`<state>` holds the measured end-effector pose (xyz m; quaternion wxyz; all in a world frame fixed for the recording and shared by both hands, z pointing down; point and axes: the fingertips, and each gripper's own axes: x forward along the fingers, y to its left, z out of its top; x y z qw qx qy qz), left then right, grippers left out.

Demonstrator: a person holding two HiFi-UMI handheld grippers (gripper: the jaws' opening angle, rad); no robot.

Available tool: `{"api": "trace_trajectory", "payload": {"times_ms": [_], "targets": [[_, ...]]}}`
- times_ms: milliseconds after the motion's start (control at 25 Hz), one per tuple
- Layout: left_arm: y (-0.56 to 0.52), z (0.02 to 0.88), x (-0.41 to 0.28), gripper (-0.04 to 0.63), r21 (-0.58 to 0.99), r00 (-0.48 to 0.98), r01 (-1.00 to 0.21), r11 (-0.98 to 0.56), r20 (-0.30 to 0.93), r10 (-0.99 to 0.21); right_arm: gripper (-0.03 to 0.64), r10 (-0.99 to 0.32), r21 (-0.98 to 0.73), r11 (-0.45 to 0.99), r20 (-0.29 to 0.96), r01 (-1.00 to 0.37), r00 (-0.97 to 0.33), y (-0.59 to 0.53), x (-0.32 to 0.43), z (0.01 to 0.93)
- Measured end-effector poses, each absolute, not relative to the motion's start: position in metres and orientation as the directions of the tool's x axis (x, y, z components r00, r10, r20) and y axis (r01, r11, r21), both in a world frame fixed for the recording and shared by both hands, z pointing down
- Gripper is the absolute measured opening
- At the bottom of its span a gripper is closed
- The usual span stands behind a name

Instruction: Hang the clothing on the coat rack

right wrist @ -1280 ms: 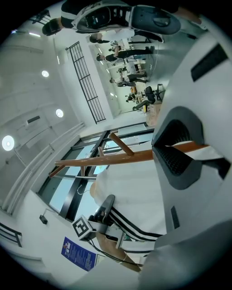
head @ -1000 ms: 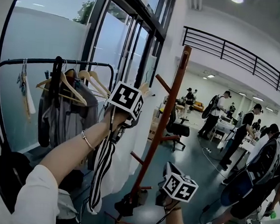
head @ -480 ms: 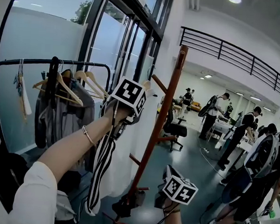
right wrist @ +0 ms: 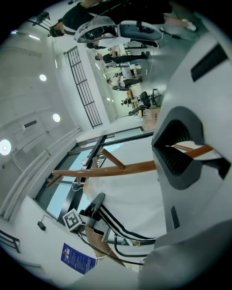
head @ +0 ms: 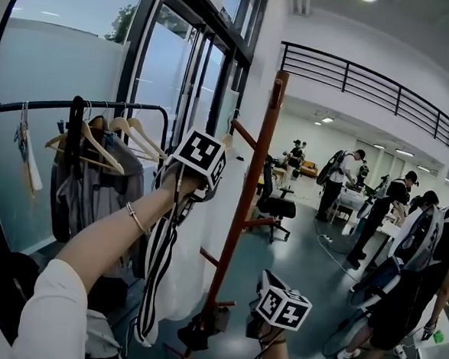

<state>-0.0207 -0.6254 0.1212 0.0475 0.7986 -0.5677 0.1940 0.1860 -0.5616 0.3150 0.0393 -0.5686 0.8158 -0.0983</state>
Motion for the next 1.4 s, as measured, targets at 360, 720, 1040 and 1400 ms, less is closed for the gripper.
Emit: {"api": "trace_trajectory", "payload": {"times_ms": [360,720,1040,1400], "targets": [[-0.633,0.126,-0.018,0.024,-0.161,0.272,-0.923,-0.350,0.372,-0.887,0.023,-0.933,-0.212,0.330,0.073,-0.920,-0.351,-0.569,0.184,0.327],[-0.639,0.136,-0.017,0.025,-0.168,0.268,-0.920,-0.355,0.394,-0.879,0.023,-0.930,-0.225,0.334,0.082,-0.915,-0.359,-0.576,0.180,0.333],[-0.640,0.142,-0.008,0.025,-0.158,0.279,-0.916,-0.370,0.413,-0.867,0.023,-0.924,-0.244,0.347,0.079,-0.906,-0.375,-0.576,0.178,0.334],[-0.641,0.149,0.003,0.026,-0.149,0.293,-0.910,-0.387,0.428,-0.855,0.023,-0.929,-0.240,0.331,0.090,-0.913,-0.360,-0.574,0.191,0.335]]}}
